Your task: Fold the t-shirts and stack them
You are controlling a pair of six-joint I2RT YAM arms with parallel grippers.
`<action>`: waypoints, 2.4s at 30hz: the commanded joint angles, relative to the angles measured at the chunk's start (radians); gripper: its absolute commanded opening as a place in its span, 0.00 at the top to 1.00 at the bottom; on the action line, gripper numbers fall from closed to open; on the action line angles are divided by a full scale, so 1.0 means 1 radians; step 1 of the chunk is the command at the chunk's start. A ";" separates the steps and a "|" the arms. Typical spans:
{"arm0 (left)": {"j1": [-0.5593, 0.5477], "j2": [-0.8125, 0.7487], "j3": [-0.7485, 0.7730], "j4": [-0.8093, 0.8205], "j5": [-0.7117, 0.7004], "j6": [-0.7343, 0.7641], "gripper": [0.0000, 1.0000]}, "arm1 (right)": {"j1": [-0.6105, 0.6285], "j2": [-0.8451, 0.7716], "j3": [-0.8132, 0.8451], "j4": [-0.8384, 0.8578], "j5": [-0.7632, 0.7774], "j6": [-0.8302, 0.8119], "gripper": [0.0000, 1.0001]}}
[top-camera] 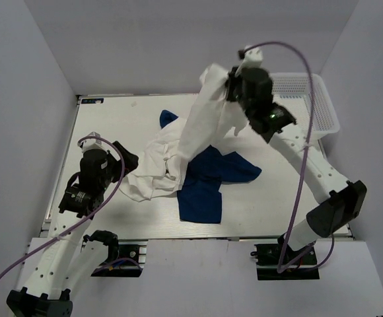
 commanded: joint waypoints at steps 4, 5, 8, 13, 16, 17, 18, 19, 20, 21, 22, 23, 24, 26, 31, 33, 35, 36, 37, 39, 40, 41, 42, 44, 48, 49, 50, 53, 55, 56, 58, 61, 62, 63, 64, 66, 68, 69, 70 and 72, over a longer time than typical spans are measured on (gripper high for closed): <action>-0.002 0.030 -0.011 -0.007 -0.040 -0.012 0.00 | -0.184 0.094 0.375 0.002 0.201 -0.117 1.00; -0.002 0.047 0.003 -0.021 -0.040 -0.012 0.00 | -0.207 0.122 0.465 0.006 0.205 -0.135 1.00; -0.002 0.059 0.014 -0.032 -0.063 -0.012 0.00 | -0.325 0.176 0.582 0.051 0.224 -0.147 1.00; -0.002 0.078 0.004 -0.032 -0.084 -0.012 0.00 | -0.439 0.260 0.639 0.169 0.161 -0.213 1.00; -0.002 0.087 0.004 -0.032 -0.085 -0.012 0.00 | -0.524 0.369 0.630 0.155 0.069 -0.216 1.00; -0.002 0.087 0.004 -0.023 -0.085 -0.012 0.00 | -0.551 0.390 0.631 0.131 0.029 -0.212 1.00; -0.002 0.087 0.004 -0.023 -0.085 -0.012 0.00 | -0.574 0.413 0.631 0.117 0.017 -0.180 1.00; -0.002 0.087 0.004 -0.023 -0.085 -0.012 0.00 | -0.584 0.453 0.631 0.068 0.018 -0.164 1.00; -0.002 0.099 0.004 -0.023 -0.085 -0.012 0.00 | -0.585 0.484 0.616 0.056 0.009 -0.164 1.00; -0.002 0.099 0.004 -0.023 -0.085 -0.012 0.00 | -0.639 0.495 0.599 0.049 -0.008 -0.114 1.00; -0.002 0.108 0.004 -0.032 -0.085 -0.012 0.00 | -0.647 0.515 0.546 0.040 -0.038 -0.094 1.00; -0.002 0.108 0.004 -0.032 -0.085 -0.012 0.00 | -0.654 0.524 0.536 0.017 -0.042 -0.071 1.00; -0.002 0.108 0.004 -0.032 -0.085 -0.012 0.00 | -0.666 0.535 0.530 0.004 -0.040 -0.060 0.75; -0.002 0.108 0.014 -0.042 -0.085 -0.012 0.00 | -0.672 0.535 0.533 -0.079 -0.058 -0.051 0.11; -0.002 0.096 0.023 -0.043 -0.075 -0.021 0.00 | -0.623 0.325 0.432 -0.145 -0.250 -0.069 0.10; -0.002 0.085 0.023 -0.052 -0.065 -0.032 0.00 | -0.533 0.197 0.299 -0.136 -0.388 -0.092 0.10; -0.002 0.075 0.035 -0.075 -0.054 -0.032 0.00 | -0.468 0.126 0.171 -0.138 -0.458 -0.115 0.10; -0.002 0.074 0.035 -0.088 -0.054 -0.043 0.00 | -0.438 0.093 0.141 -0.136 -0.477 -0.133 0.10; -0.002 0.064 0.050 -0.104 -0.065 -0.055 0.00 | -0.314 0.078 0.055 -0.123 -0.497 -0.135 0.10; -0.002 0.064 0.087 -0.189 -0.121 -0.107 0.00 | -0.138 0.056 0.007 -0.100 -0.496 -0.149 0.10; -0.002 0.064 0.098 -0.219 -0.141 -0.116 0.00 | -0.091 0.061 -0.016 -0.054 -0.479 -0.147 0.10; -0.002 0.064 0.118 -0.262 -0.172 -0.116 0.00 | -0.050 0.087 -0.063 -0.067 -0.464 -0.150 0.10; -0.002 0.053 0.118 -0.282 -0.186 -0.130 0.00 | 0.039 0.120 -0.073 -0.040 -0.470 -0.150 0.10; -0.002 0.030 0.130 -0.294 -0.186 -0.130 0.00 | 0.183 0.189 -0.094 -0.014 -0.482 -0.188 0.10; -0.002 -0.045 0.106 -0.314 -0.186 -0.116 0.00 | 0.328 0.395 0.031 -0.039 -0.470 -0.270 0.10; -0.002 -0.062 0.106 -0.314 -0.186 -0.116 0.00 | 0.345 0.429 0.060 -0.052 -0.457 -0.275 0.10; -0.002 -0.076 0.095 -0.323 -0.186 -0.116 0.00 | 0.388 0.522 0.085 -0.062 -0.438 -0.282 0.10; -0.002 -0.120 0.095 -0.345 -0.227 -0.116 0.00 | 0.429 0.625 0.136 -0.006 -0.399 -0.299 0.10; -0.002 -0.134 0.095 -0.354 -0.236 -0.106 0.00 | 0.454 0.689 0.159 0.016 -0.324 -0.293 0.10; -0.002 -0.146 0.095 -0.354 -0.236 -0.106 0.00 | 0.460 0.713 0.194 -0.001 -0.310 -0.290 0.10; -0.002 -0.146 0.086 -0.354 -0.247 -0.106 0.00 | 0.474 0.778 0.223 -0.027 -0.306 -0.287 0.10; -0.002 -0.157 0.076 -0.354 -0.256 -0.106 0.00 | 0.497 0.817 0.216 -0.015 -0.281 -0.282 0.27; -0.002 -0.157 0.076 -0.354 -0.256 -0.106 0.00 | 0.503 0.819 0.222 -0.020 -0.275 -0.275 0.46; 0.007 -0.157 0.076 -0.354 -0.247 -0.106 0.00 | 0.508 0.817 0.226 -0.032 -0.255 -0.261 0.74; 0.007 -0.157 0.076 -0.354 -0.247 -0.106 0.00 | 0.508 0.796 0.232 -0.036 -0.269 -0.247 0.83; 0.007 -0.148 0.076 -0.354 -0.247 -0.106 0.00 | 0.495 0.718 0.213 -0.007 -0.304 -0.236 1.00; 0.007 -0.148 0.076 -0.354 -0.247 -0.106 0.00 | 0.479 0.662 0.180 0.049 -0.312 -0.229 1.00; 0.007 -0.148 0.076 -0.354 -0.247 -0.106 0.00 | 0.475 0.571 0.167 0.060 -0.310 -0.232 1.00; 0.007 -0.148 0.076 -0.354 -0.247 -0.106 0.00 | 0.460 0.538 0.154 0.072 -0.283 -0.233 1.00; 0.007 -0.139 0.076 -0.343 -0.247 -0.106 0.00 | 0.448 0.405 0.159 0.111 -0.235 -0.206 1.00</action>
